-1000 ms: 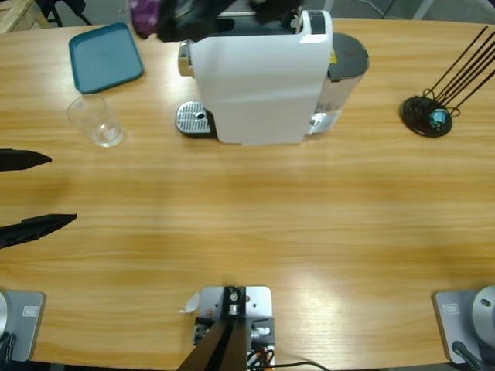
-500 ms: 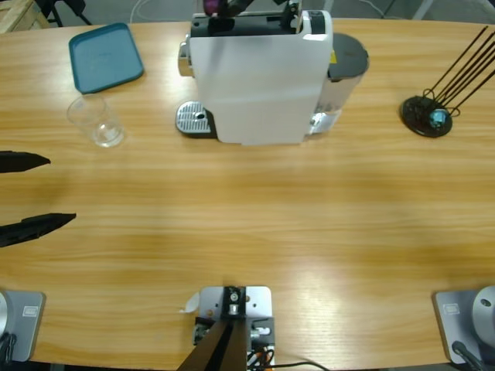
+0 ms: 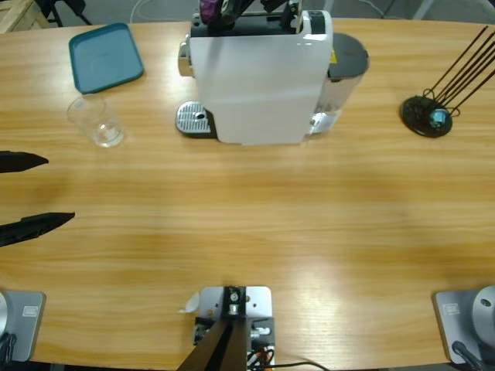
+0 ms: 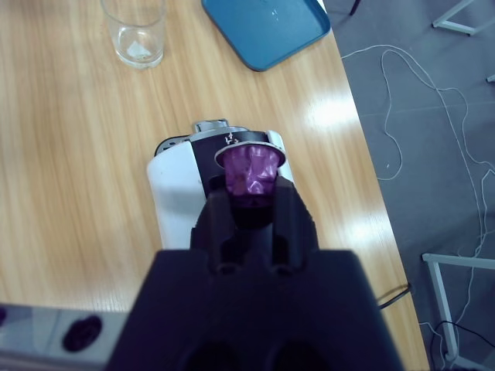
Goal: Pour coffee
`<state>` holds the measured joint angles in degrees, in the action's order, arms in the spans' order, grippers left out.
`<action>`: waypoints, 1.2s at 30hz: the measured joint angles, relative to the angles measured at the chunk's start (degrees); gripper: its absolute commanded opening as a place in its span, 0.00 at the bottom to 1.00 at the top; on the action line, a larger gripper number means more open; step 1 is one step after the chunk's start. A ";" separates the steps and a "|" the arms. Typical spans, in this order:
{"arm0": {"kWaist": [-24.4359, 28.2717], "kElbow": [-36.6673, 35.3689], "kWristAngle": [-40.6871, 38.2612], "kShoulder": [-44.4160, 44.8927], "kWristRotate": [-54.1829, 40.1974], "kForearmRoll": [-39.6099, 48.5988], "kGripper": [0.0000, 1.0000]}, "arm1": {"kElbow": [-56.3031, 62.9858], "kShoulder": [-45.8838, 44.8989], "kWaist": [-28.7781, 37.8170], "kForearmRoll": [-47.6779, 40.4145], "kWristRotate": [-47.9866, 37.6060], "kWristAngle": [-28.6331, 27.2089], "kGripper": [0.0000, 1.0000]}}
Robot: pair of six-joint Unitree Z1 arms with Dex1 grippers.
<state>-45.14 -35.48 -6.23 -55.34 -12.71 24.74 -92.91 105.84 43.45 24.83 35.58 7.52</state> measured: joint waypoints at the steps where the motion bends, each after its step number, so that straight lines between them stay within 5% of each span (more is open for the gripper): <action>1: 0.00 0.00 0.00 0.05 0.00 0.00 0.96 | 0.00 0.00 0.00 0.00 0.00 0.00 0.00; 16: 0.01 0.17 0.00 0.40 0.00 -0.01 0.96 | 1.61 0.00 -0.09 0.00 0.01 -0.01 0.00; 21: 0.01 0.17 0.00 0.43 0.00 -0.01 0.96 | 1.61 0.04 -0.09 0.00 0.01 -0.19 0.97; 23: 0.01 0.17 0.00 0.53 0.00 -0.01 0.96 | 1.61 0.04 -0.09 0.00 0.00 -0.71 1.00; 28: 0.02 0.17 0.00 0.64 0.05 -0.01 0.96 | 1.67 -0.05 -0.09 -0.09 -0.07 -2.37 0.99; 31: 0.02 0.17 0.00 0.64 0.11 -0.01 0.96 | 2.17 -0.45 -0.11 -0.26 -0.16 -2.41 0.47; 33: 0.02 0.18 0.00 0.64 0.15 -0.01 0.96 | 2.55 -1.32 -0.16 -0.38 -0.67 -2.39 0.03; 36: 0.02 0.18 0.00 0.65 0.17 -0.01 0.96 | 2.79 -3.92 0.81 -0.20 -2.95 -0.59 0.00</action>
<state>-45.12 -35.30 -6.22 -54.70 -12.54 24.72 -90.12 101.92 44.26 24.63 32.63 6.93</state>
